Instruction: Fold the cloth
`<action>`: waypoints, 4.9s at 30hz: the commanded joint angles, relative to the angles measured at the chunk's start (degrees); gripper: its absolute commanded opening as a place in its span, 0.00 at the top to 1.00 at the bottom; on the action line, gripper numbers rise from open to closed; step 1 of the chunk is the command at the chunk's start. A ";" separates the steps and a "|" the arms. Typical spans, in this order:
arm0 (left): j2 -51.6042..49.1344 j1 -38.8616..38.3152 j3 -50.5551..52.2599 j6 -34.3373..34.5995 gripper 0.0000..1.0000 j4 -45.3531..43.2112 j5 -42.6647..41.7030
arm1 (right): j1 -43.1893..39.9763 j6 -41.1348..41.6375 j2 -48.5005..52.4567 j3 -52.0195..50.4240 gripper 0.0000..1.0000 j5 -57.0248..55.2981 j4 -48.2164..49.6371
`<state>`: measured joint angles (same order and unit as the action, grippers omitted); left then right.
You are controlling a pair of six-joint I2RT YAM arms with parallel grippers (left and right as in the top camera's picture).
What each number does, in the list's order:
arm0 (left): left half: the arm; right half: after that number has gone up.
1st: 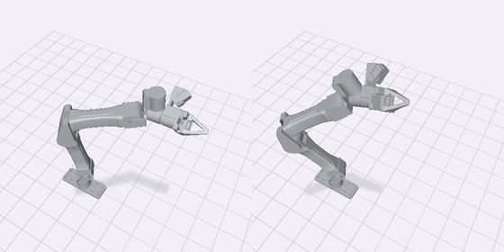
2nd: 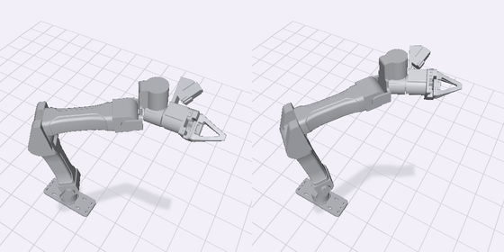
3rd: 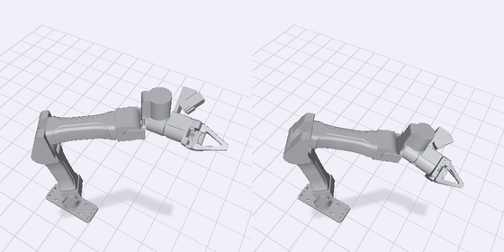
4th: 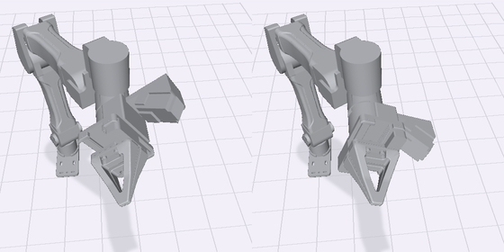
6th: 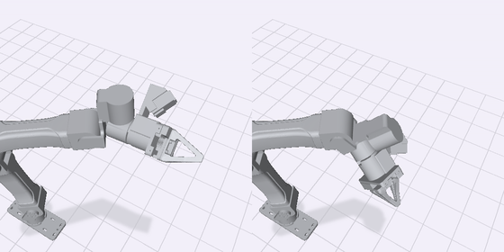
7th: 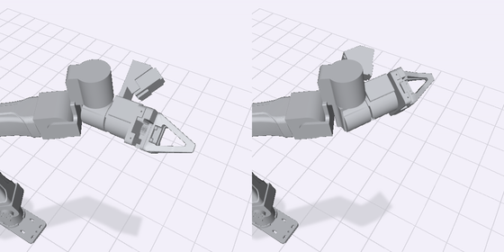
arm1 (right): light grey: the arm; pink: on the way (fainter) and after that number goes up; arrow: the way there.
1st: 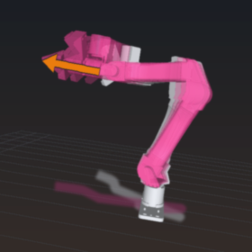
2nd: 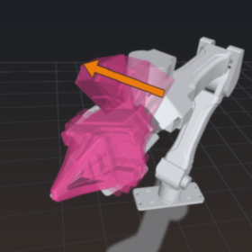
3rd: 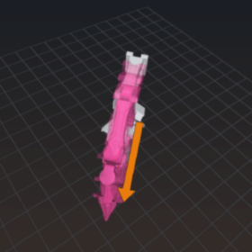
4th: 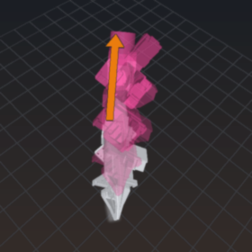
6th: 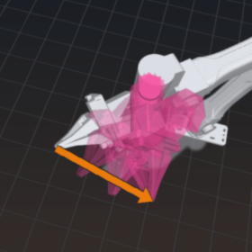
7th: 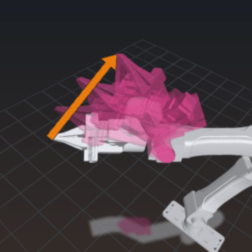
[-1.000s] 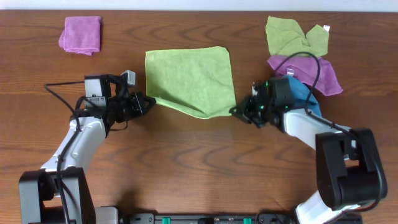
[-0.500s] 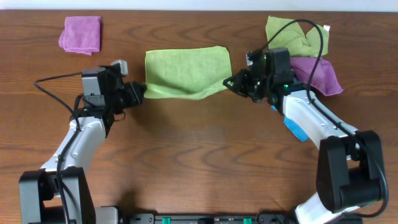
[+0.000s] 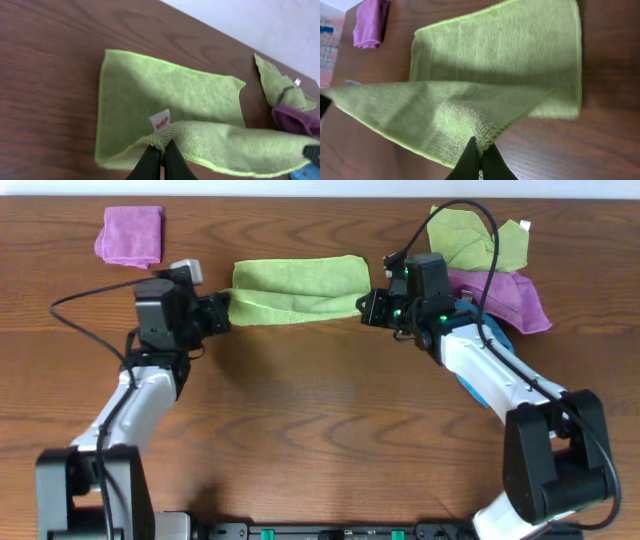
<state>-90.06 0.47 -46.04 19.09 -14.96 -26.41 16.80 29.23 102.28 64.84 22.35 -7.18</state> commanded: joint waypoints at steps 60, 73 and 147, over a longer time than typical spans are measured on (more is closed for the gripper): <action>-26.38 0.90 -26.77 -2.38 0.94 15.85 -2.62 | -1.66 -5.55 24.39 26.29 0.98 -3.37 -8.59; -26.38 1.20 -26.82 -5.70 0.52 17.22 -1.31 | -2.01 -6.23 24.37 26.58 0.41 -3.91 -8.94; -35.30 -9.22 -30.67 -20.15 0.94 34.29 17.81 | 4.61 -19.39 34.53 35.45 0.98 -24.48 -16.81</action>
<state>-122.10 -8.80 -79.66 -1.52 15.27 -10.26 21.45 8.71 134.45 100.53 -3.20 -25.08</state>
